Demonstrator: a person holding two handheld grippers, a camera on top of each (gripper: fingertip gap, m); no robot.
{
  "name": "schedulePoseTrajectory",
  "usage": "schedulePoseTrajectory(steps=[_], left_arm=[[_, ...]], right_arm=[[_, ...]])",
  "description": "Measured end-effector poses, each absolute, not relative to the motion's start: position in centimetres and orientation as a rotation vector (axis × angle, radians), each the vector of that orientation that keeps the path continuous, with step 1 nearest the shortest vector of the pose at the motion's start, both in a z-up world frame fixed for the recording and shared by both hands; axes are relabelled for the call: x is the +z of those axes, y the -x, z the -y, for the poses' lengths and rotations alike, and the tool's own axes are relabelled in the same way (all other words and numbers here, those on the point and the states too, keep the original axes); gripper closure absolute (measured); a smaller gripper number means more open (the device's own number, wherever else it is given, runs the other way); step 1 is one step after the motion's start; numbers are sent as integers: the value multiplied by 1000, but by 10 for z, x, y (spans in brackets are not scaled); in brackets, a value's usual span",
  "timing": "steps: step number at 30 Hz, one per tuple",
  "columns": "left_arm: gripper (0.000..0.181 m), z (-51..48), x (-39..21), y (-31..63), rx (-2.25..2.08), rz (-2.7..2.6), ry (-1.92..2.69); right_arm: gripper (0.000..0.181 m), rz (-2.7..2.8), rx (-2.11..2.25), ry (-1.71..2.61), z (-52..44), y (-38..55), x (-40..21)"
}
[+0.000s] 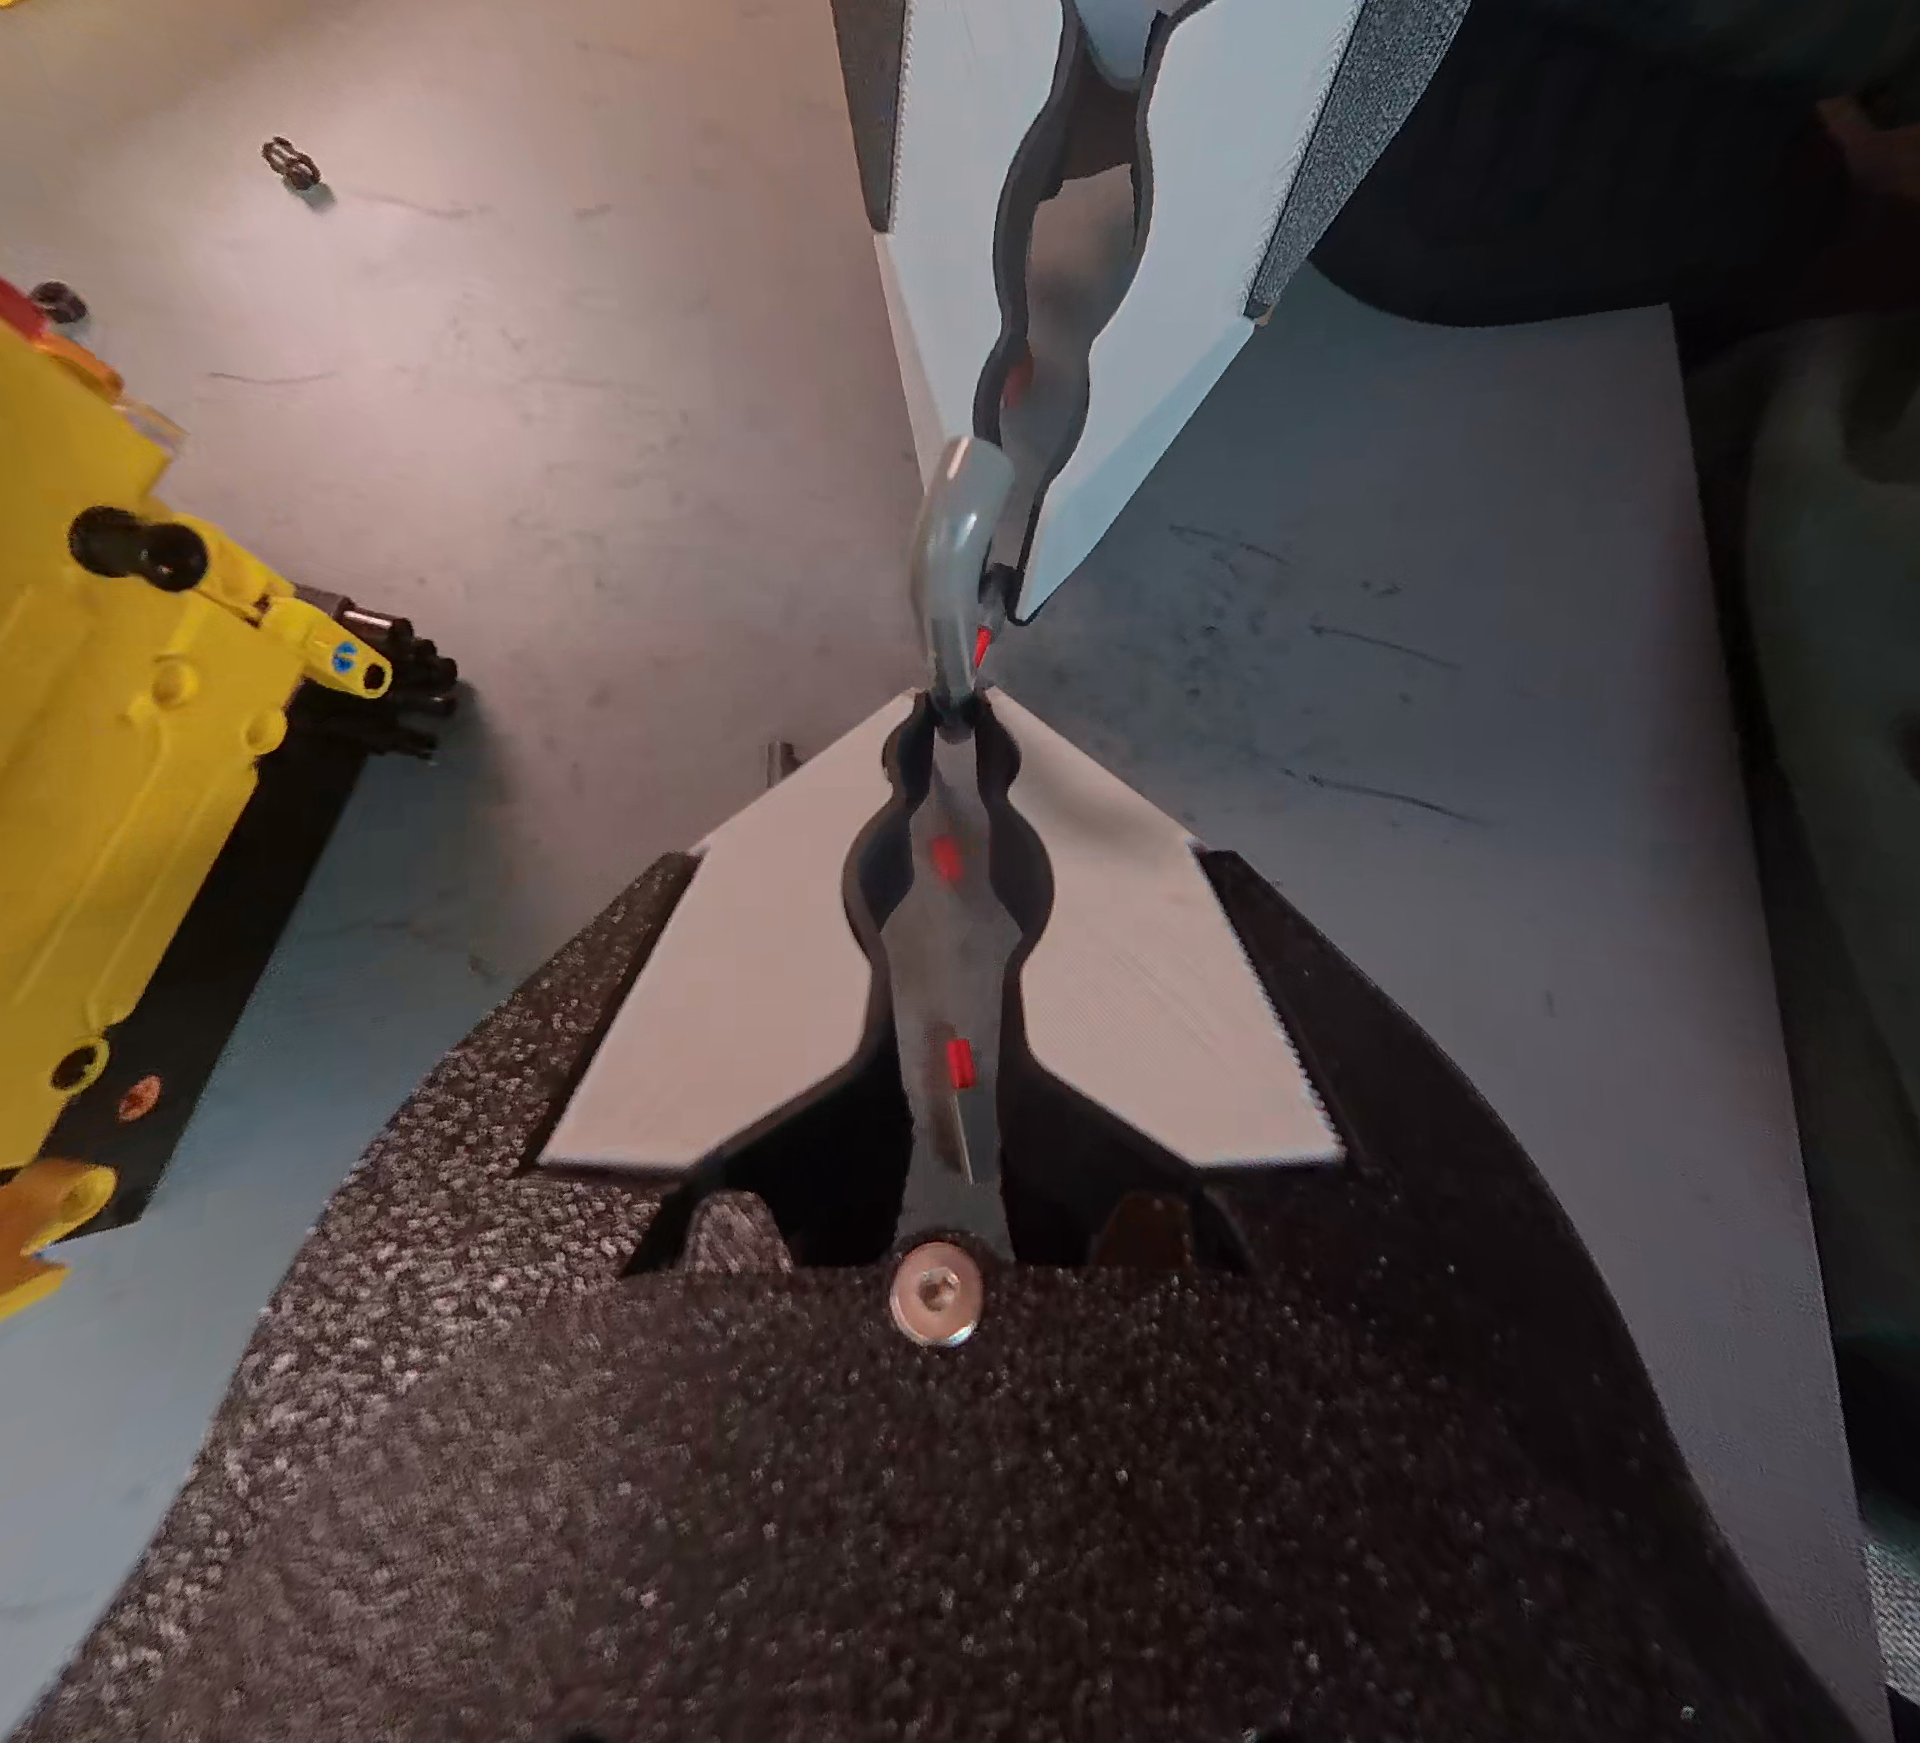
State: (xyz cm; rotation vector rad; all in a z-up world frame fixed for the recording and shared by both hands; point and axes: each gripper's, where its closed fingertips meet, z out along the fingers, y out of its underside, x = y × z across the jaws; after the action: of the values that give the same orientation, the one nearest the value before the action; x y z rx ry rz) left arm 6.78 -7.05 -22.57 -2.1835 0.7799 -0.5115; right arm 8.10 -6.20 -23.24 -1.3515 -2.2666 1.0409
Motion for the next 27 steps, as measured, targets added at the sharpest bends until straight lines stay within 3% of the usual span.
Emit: schedulePoseTrajectory(steps=[27], left_arm=[[175,66,-233,-75,-489,-723,2222]], right_arm=[[175,2329,763,1210,60,-87,-242]])
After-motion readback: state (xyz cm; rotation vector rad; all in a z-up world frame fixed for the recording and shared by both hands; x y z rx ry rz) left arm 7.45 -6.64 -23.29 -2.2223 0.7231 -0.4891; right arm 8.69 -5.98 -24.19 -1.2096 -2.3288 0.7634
